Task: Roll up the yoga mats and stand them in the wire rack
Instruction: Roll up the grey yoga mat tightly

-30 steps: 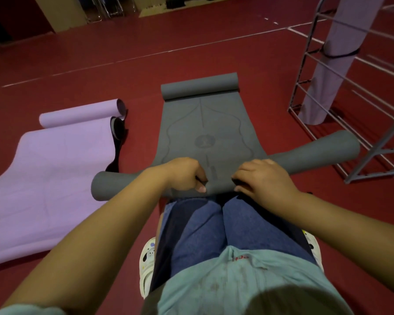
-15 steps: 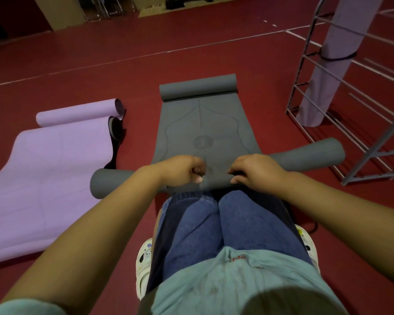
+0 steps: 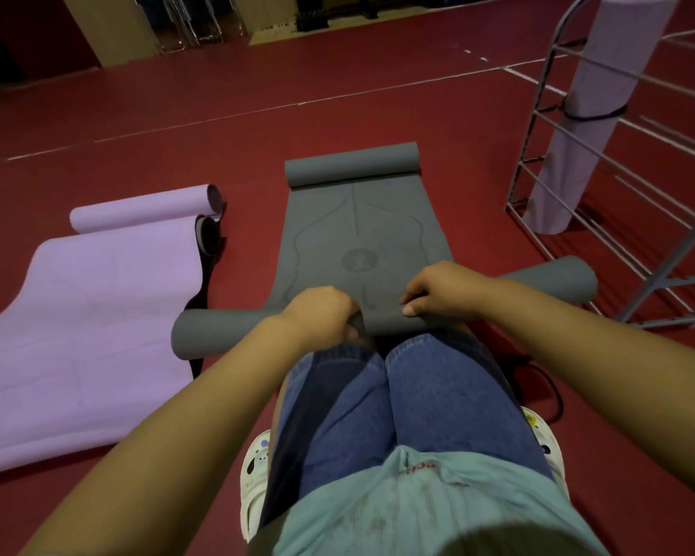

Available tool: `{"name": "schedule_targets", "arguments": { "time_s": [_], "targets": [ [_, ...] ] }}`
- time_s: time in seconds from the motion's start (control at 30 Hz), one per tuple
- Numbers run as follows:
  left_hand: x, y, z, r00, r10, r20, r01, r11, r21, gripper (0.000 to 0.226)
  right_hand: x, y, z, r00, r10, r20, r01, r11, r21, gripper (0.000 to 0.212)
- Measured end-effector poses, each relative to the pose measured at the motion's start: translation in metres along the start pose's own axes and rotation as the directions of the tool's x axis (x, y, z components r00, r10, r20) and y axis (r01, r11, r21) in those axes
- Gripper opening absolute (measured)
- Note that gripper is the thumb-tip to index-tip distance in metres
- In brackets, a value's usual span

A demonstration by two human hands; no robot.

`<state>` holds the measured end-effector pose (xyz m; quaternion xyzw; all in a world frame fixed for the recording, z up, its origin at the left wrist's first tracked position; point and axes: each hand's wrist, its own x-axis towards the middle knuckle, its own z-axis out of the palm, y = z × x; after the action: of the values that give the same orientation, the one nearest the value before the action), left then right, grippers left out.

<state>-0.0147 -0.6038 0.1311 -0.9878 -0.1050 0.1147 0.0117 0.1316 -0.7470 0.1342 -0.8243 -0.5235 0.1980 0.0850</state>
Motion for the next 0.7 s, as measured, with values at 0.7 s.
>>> {"name": "schedule_targets", "arguments": {
  "time_s": [0.7],
  "targets": [
    [0.036,-0.041,-0.010,0.979,0.038,0.202,0.038,0.933,-0.358,0.033,0.008,0.002,0.025,0.973,-0.098,-0.207,0.054,0.976,-0.210,0.047]
  ]
}}
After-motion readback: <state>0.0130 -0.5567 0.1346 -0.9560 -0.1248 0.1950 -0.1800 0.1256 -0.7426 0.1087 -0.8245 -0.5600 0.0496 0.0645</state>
